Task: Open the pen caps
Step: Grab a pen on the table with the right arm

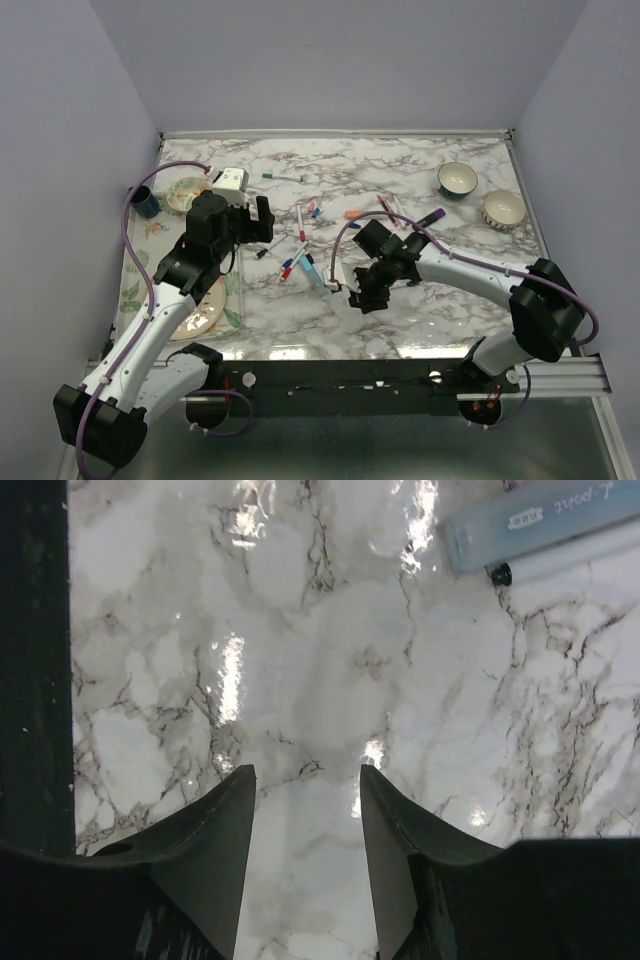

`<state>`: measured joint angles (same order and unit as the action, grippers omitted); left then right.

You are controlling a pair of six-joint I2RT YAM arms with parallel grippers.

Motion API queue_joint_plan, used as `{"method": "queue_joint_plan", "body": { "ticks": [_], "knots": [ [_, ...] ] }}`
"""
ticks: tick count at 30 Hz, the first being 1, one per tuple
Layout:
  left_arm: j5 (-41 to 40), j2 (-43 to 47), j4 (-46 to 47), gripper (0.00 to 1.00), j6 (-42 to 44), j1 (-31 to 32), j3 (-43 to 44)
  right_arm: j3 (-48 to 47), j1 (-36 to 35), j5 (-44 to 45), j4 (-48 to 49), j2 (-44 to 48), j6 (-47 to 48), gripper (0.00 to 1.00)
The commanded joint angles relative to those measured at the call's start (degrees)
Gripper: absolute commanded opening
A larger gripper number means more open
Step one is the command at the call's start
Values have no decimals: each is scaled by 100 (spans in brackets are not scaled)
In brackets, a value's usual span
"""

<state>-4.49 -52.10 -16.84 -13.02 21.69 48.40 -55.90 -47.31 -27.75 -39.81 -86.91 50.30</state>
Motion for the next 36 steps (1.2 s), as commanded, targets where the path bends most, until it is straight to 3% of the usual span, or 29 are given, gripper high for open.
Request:
{"method": "queue_joint_plan", "body": {
  "ticks": [1, 10, 20, 36],
  "knots": [
    [-105, 6, 41, 99, 80, -34, -33, -18, 11, 885, 79, -62, -56, 54],
    [-61, 77, 49, 99, 80, -34, -33, -70, 547, 1183, -378, -106, 146, 55],
    [-52, 112, 58, 99, 71, -34, -33, -9, 609, 1878, -440, -291, 304, 55],
    [-43, 138, 58, 99, 71, -34, -33, -105, 784, 2142, -457, -590, 401, 55]
  ]
}}
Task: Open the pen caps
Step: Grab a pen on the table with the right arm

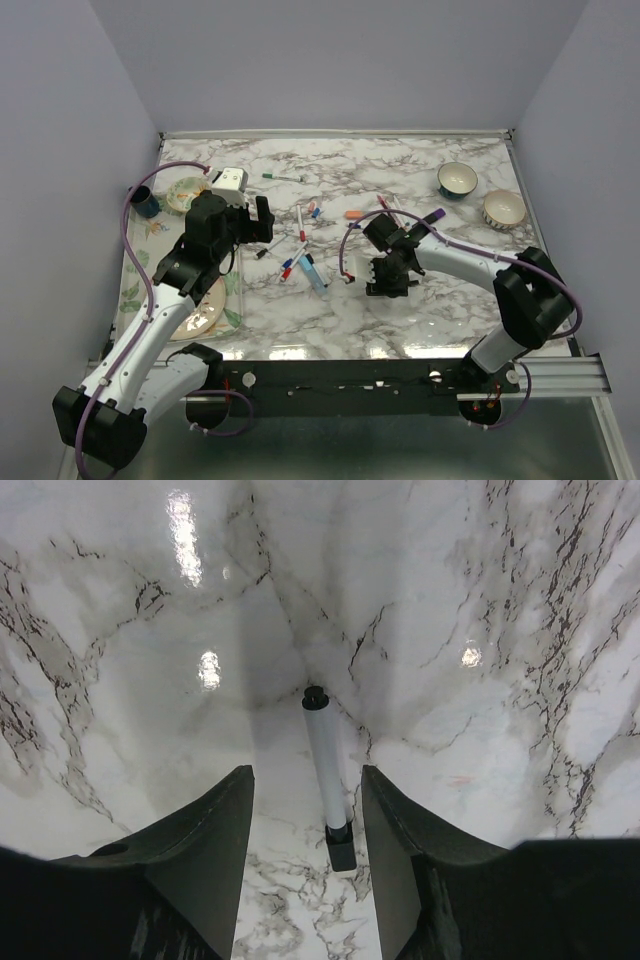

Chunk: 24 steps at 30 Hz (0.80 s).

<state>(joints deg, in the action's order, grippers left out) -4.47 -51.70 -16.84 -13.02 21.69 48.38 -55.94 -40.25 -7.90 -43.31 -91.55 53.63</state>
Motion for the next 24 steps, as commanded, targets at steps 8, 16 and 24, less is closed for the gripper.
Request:
{"method": "queue_joint_plan", "body": {
  "ticks": [8, 16, 24],
  "knots": [
    [-45, 99, 49, 99, 71, -34, -30, -171, 131, 324, -55, -399, 43, 55],
    [-54, 90, 58, 99, 80, -34, -30, -312, 123, 210, -72, -654, 16, 52],
    [-54, 99, 58, 99, 80, -34, -30, -347, 123, -27, -152, -900, -80, 27]
  ]
}}
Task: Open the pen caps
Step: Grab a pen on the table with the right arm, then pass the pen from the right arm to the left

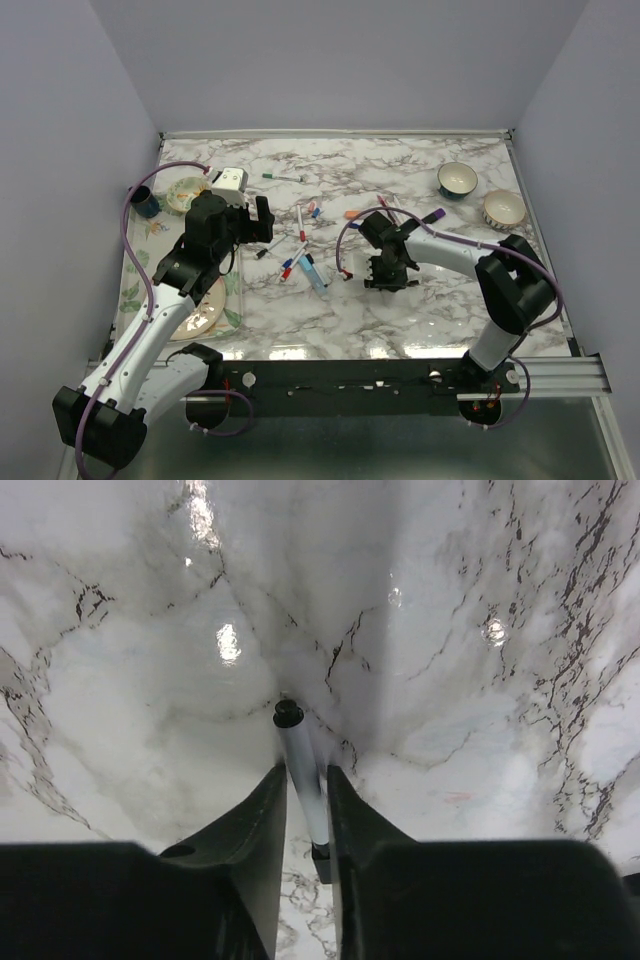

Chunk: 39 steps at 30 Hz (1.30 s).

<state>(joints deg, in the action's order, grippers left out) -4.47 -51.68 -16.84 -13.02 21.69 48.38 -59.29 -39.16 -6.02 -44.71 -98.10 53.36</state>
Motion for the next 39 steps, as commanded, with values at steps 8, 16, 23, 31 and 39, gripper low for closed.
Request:
{"method": "queue_joint_plan", "body": {
  "ticks": [8, 16, 23, 31, 39],
  "knots": [
    [130, 79, 84, 99, 62, -34, -39, -74, 22, -206, 252, -218, -650, 1],
    [1524, -61, 339, 99, 10, -34, -83, -268, 575, -1049, 331, 721, -1240, 1],
    [3020, -61, 980, 99, -401, 10, -320, 4, 1375, -2979, 665, 1872, -2144, 1],
    [2602, -97, 2596, 99, -2054, 1248, -1207, 628, 2315, -4863, 1779, 2981, -3786, 1],
    [1231, -570, 4432, 97, -3180, 2567, -2166, 1858, 3053, -5550, 4107, 3429, -6878, 1]
  ]
}}
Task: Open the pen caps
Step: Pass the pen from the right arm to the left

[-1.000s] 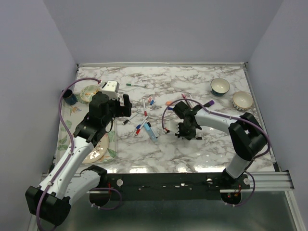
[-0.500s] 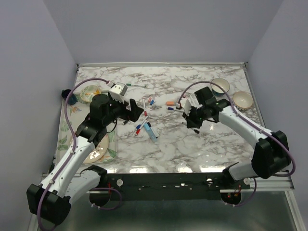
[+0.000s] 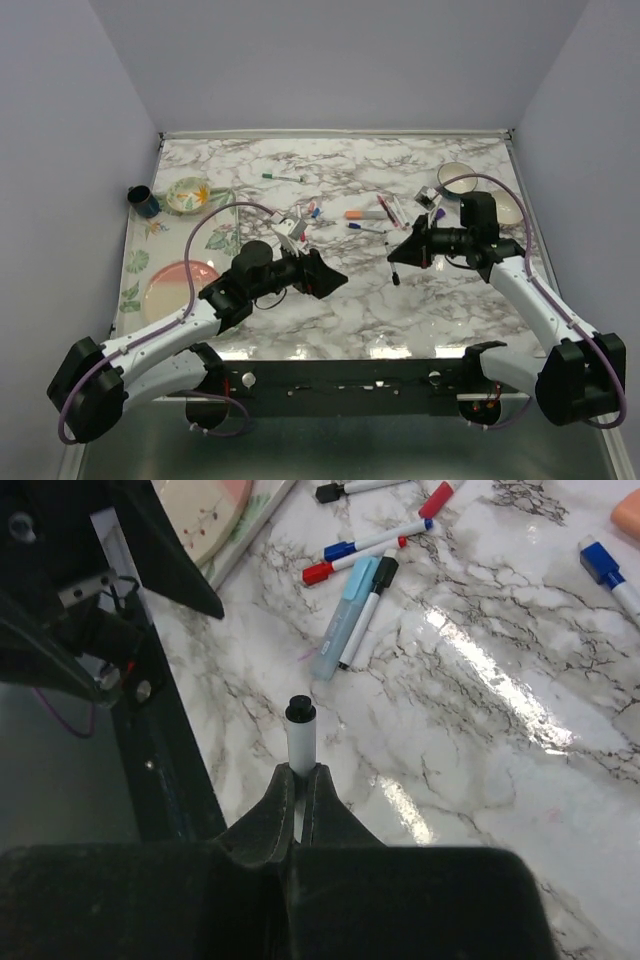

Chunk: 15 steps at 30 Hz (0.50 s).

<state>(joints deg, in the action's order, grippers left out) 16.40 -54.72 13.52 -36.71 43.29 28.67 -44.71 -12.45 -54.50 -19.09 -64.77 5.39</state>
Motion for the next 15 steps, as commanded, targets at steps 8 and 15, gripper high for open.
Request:
{"method": "queue_joint_plan", "body": {
  "ticks": [8, 15],
  "knots": [
    [-1509, -1567, 2111, 95, -1408, 1146, 226, 683, 559, -439, 2128, 61, -3192, 1],
    [-1316, -2797, 2620, 84, -1875, 1322, 772, 709, 559, -360, 2182, -71, -3448, 1]
  ]
}}
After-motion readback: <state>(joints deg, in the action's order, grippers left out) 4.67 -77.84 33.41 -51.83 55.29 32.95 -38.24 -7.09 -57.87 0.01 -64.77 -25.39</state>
